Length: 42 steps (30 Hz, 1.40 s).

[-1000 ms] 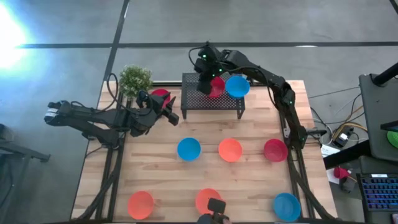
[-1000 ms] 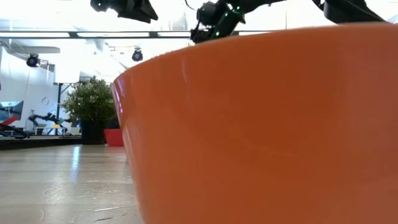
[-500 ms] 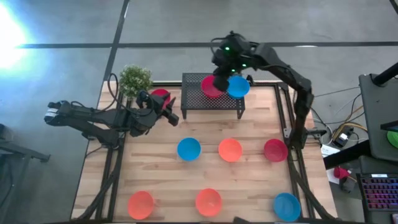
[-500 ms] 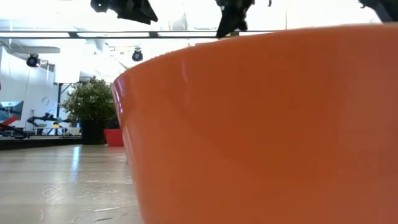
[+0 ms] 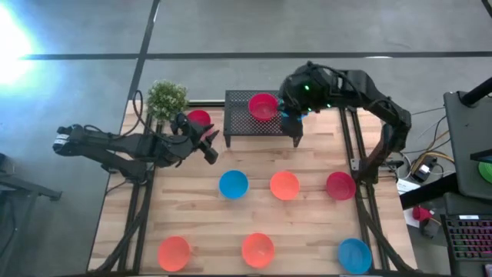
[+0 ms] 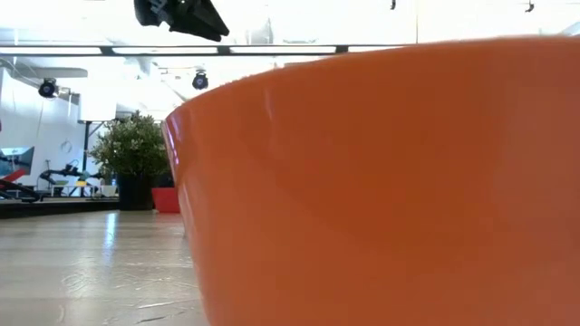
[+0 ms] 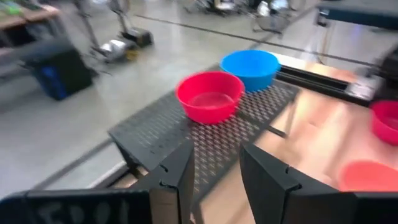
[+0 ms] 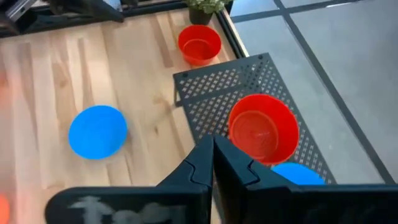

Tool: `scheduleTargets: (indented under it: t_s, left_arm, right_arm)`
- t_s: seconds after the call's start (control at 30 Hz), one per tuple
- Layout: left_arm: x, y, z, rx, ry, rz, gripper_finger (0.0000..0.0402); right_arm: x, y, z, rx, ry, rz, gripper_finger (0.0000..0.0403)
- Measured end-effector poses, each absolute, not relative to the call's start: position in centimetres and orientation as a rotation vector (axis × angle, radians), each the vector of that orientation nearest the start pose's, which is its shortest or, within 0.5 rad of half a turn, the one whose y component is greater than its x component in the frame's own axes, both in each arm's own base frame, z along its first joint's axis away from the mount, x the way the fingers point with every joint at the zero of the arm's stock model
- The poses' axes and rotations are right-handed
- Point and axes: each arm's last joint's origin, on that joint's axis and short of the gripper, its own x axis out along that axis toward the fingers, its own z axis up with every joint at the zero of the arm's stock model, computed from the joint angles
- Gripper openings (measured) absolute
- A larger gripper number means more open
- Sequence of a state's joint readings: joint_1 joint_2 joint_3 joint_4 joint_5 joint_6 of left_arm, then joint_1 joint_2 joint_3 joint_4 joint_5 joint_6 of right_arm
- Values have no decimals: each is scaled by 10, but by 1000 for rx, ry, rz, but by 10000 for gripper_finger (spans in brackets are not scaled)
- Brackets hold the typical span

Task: Pick & Place Mini bowls
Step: Put the bottom left orange bowl on the shelf

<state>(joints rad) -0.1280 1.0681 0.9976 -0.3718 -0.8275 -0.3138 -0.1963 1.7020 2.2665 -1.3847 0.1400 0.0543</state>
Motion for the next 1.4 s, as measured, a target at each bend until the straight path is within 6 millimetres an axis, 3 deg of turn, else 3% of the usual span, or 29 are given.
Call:
scheduleTargets:
  t_s: [0.2,0.33,0.53,0.7,1.07,1.4]
  left_arm:
    - [202,-9,337,-180,411,587,121]
    - [190,-13,329,-253,576,390,121]
    - [178,-25,312,-393,889,8,121]
    - [169,-32,292,-433,1070,-137,121]
    - [157,-60,242,-407,1246,-323,121]
    - [157,-101,214,-506,1198,-468,121]
  right_arm:
    - [281,-34,480,80,825,-295,8]
    - [280,-21,482,59,817,-252,8]
    - [281,-16,483,51,800,-233,8]
    - [282,-16,483,49,799,-228,8]
    - [282,-14,484,28,801,-152,8]
    - [282,-15,484,-8,803,-137,8]
